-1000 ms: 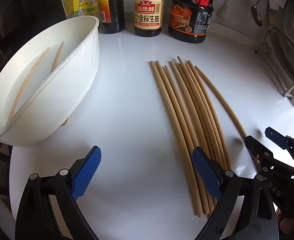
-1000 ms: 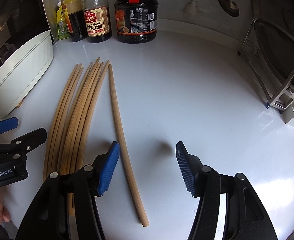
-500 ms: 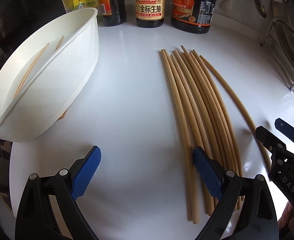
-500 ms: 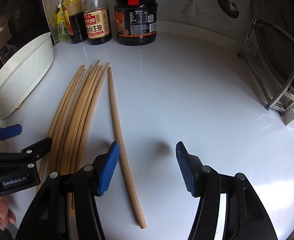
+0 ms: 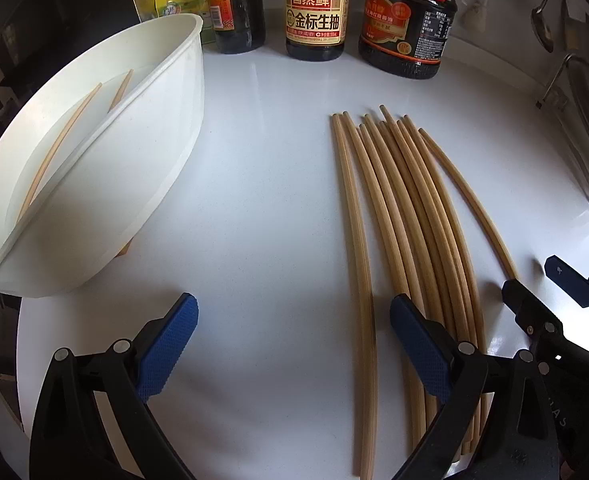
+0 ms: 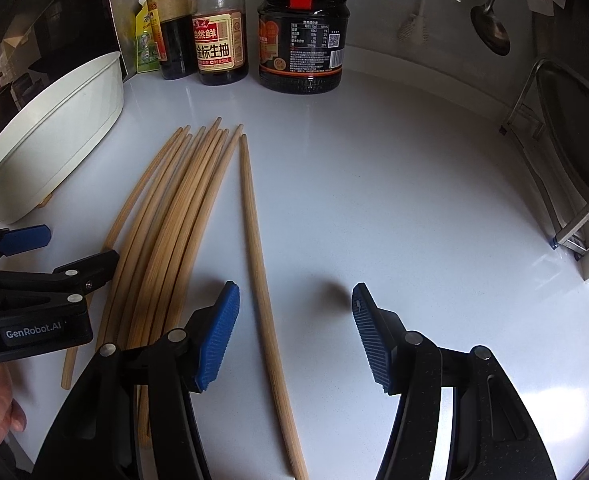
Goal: Organize utensils
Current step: 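Lower the right tool and pinch another chopstick from the row, then carry the chopstick into the white basin and open the right tool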
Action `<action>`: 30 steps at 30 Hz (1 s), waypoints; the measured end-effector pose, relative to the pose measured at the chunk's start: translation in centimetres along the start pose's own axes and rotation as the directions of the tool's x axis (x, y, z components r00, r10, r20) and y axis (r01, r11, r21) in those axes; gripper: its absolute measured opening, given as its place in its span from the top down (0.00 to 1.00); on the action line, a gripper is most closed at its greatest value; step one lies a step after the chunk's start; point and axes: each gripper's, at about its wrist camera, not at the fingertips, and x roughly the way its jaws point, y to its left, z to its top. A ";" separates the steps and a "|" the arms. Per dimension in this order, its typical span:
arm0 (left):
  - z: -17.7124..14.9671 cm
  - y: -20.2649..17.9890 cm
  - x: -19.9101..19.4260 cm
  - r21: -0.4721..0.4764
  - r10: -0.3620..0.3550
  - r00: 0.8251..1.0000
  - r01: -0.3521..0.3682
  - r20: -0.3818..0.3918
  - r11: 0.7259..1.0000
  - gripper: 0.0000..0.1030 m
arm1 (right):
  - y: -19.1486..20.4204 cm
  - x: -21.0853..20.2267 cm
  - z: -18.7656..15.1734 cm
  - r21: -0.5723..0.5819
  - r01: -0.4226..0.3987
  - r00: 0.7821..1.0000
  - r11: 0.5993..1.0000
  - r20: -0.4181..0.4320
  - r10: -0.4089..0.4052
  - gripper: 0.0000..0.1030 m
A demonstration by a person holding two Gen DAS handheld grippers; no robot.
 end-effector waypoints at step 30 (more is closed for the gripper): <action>2.0 -0.1 -5.7 0.086 -0.173 0.984 0.170 0.036 0.982 0.93 | 0.2 -4.3 2.3 0.076 -0.099 0.995 0.992 0.018 0.098 0.94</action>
